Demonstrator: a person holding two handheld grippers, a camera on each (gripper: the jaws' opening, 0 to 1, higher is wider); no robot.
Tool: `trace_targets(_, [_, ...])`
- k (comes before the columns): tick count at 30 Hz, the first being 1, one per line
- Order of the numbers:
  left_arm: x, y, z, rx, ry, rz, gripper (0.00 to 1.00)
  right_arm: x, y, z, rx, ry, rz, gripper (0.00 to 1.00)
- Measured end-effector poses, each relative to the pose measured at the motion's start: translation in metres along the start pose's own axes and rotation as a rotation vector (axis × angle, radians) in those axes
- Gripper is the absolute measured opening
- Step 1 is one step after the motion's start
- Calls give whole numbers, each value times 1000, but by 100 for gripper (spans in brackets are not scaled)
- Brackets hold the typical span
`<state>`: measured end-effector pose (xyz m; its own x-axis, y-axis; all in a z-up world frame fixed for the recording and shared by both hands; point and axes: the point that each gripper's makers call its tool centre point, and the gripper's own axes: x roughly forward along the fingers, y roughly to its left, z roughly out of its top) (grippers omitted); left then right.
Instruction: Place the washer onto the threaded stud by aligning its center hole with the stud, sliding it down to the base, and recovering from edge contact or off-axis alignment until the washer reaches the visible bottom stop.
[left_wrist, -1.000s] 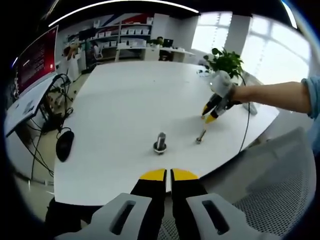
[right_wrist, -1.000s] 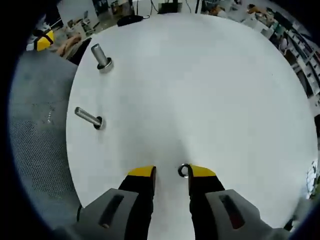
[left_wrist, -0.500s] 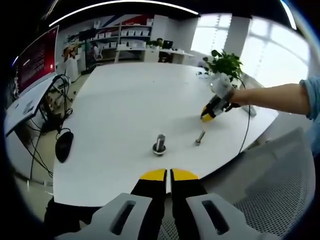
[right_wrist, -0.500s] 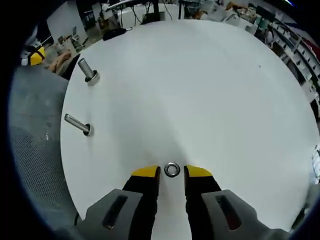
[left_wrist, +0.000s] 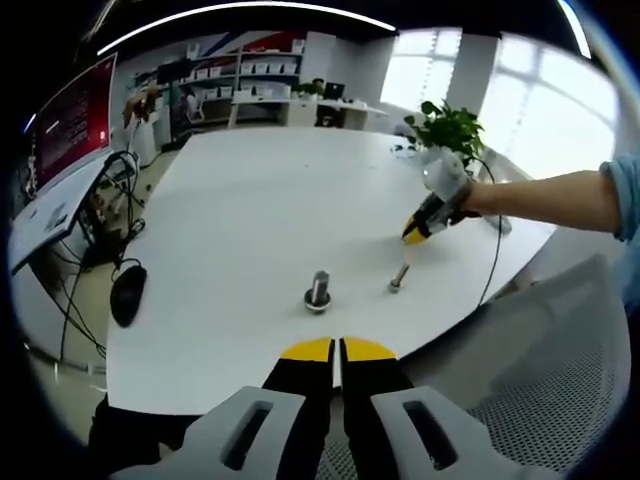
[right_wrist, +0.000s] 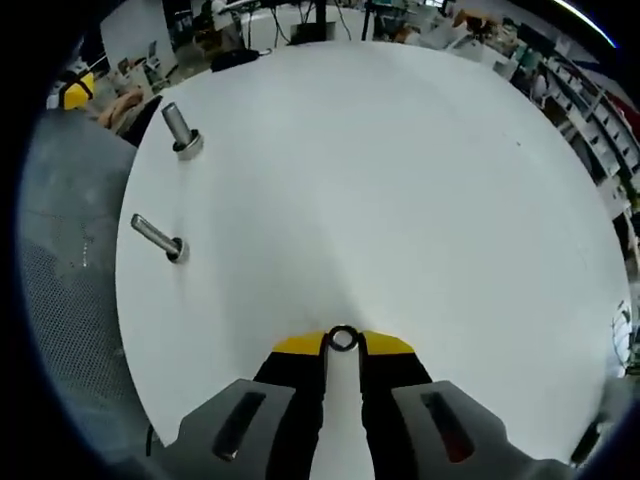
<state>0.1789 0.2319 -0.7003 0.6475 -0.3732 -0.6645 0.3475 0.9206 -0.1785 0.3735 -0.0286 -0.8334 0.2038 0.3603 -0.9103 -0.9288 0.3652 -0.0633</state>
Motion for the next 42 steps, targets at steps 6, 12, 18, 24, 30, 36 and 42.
trace_targets(6, [0,0,0,1,3,0,0,-11,12,12,-15,-39,18,14])
trace_targets(12, [0,0,-1,1,5,1,0,-24,33,31,31,-91,63,13])
trace_targets(18, [0,0,0,1,3,1,0,-34,59,52,-28,-126,115,13])
trace_targets(24, [-1,0,0,0,1,3,0,-45,89,70,-93,-124,175,13])
trace_targets(30, [-1,-1,0,0,-3,-1,0,-51,114,78,-150,-109,228,13])
trace_targets(36, [-1,-1,0,0,-5,-2,0,-43,126,79,-225,-68,232,13])
trace_targets(42, [-1,0,1,-4,-11,-1,0,-33,126,75,-267,-19,217,13])
